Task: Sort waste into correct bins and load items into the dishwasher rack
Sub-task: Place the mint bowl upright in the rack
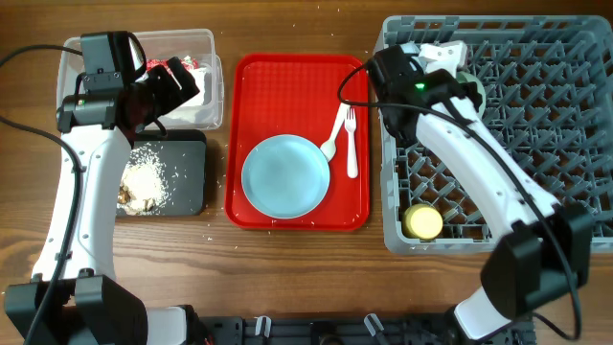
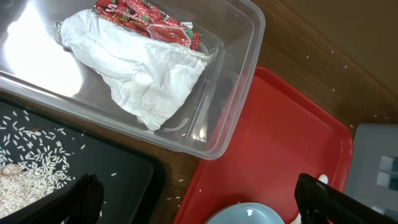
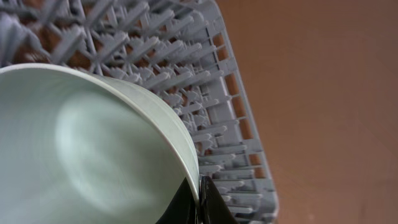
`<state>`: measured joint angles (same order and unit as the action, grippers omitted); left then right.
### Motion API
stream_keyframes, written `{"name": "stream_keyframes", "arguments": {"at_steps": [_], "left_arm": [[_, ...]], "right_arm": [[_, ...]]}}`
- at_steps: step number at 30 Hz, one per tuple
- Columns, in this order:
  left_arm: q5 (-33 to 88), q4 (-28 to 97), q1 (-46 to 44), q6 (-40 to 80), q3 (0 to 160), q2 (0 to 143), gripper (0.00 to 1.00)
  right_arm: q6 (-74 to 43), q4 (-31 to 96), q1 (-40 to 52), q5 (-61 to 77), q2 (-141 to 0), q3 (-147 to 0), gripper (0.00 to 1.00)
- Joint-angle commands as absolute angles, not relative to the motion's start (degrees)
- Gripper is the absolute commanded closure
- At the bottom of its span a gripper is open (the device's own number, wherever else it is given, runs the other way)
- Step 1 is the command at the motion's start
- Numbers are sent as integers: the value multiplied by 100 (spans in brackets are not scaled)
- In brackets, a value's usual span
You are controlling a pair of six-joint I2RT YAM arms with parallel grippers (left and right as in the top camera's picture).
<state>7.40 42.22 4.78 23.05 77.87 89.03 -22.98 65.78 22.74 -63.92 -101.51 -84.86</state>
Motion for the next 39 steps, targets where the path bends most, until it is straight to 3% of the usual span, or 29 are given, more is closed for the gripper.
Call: {"name": "stream_keyframes", "arguments": {"at_steps": [1,9,15,39], "left_arm": [[746,4209,489,2296,7791,8903,0],[746,4209,489,2296,7791,8903,0],[746,4209,489,2296,7791,8903,0],[746,4209,489,2296,7791,8903,0]], "right_arm": [[-2106,6718,2300,-6766,-10471,-8482,96],[-2117,6742,2532,-6294,-10582,-8477,96],[-2119,7282,2532,-6943,-10582,-8477,96],[-2099,6775,2296,-6329,-10787,-8471,96]]}}
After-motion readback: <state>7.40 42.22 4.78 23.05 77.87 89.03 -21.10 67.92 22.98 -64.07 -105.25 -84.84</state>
